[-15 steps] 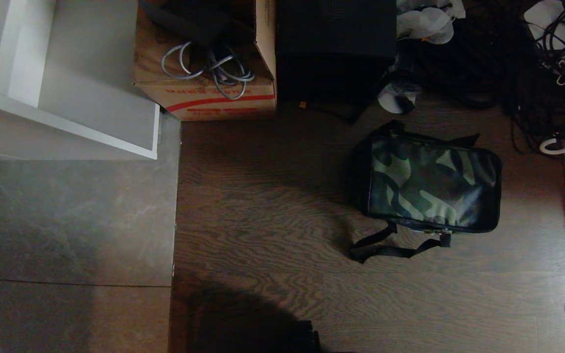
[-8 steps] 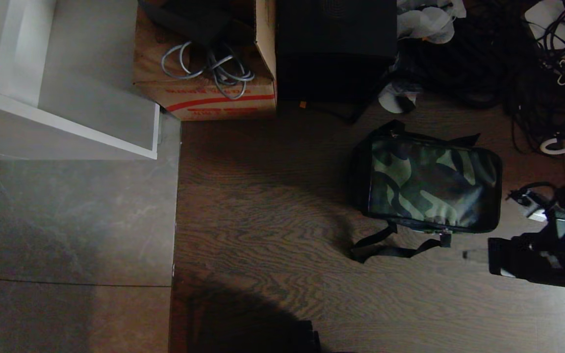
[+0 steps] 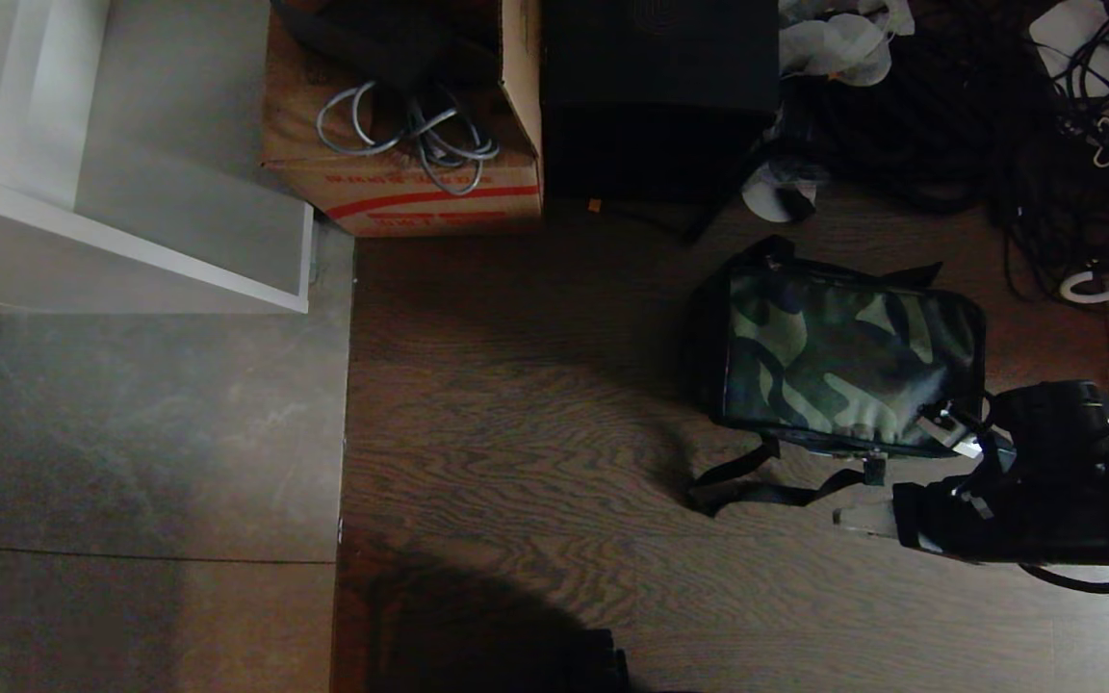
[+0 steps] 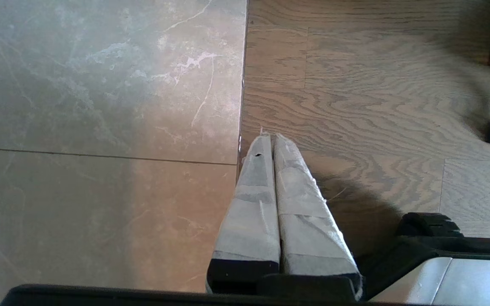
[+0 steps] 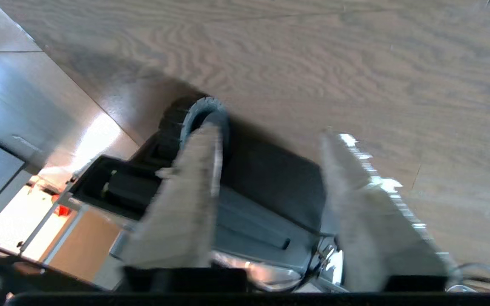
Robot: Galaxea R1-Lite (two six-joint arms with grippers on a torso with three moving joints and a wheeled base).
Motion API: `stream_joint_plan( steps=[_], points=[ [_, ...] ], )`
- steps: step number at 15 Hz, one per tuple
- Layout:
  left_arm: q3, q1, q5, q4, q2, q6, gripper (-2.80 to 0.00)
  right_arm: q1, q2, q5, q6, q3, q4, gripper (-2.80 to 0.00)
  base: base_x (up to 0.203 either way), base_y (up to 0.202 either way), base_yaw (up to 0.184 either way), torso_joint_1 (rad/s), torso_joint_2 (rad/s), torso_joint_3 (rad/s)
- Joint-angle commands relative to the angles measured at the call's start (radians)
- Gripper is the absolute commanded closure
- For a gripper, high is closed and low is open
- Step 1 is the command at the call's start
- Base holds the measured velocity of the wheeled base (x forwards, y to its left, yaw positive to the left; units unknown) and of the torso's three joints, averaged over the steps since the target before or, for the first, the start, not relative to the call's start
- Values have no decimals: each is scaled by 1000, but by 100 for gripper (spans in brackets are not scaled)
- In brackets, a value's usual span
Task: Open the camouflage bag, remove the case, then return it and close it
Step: Open the top of the storage box
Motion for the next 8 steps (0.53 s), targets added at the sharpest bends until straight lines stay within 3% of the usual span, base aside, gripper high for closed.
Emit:
stream_joint_plan(
  steps=[1, 5, 8],
  points=[
    [0, 0, 0, 0, 1, -1, 0, -37, 66, 0, -57, 2, -70, -280, 0, 0, 0, 0, 0, 0],
    [0, 0, 0, 0, 0, -1, 0, -116, 120, -1, -316, 20, -96, -280, 0, 0, 0, 0, 0, 0],
    [0, 0, 0, 0, 2, -1, 0, -127, 166, -3, -354, 9, -112, -280, 0, 0, 0, 0, 0, 0]
  ],
)
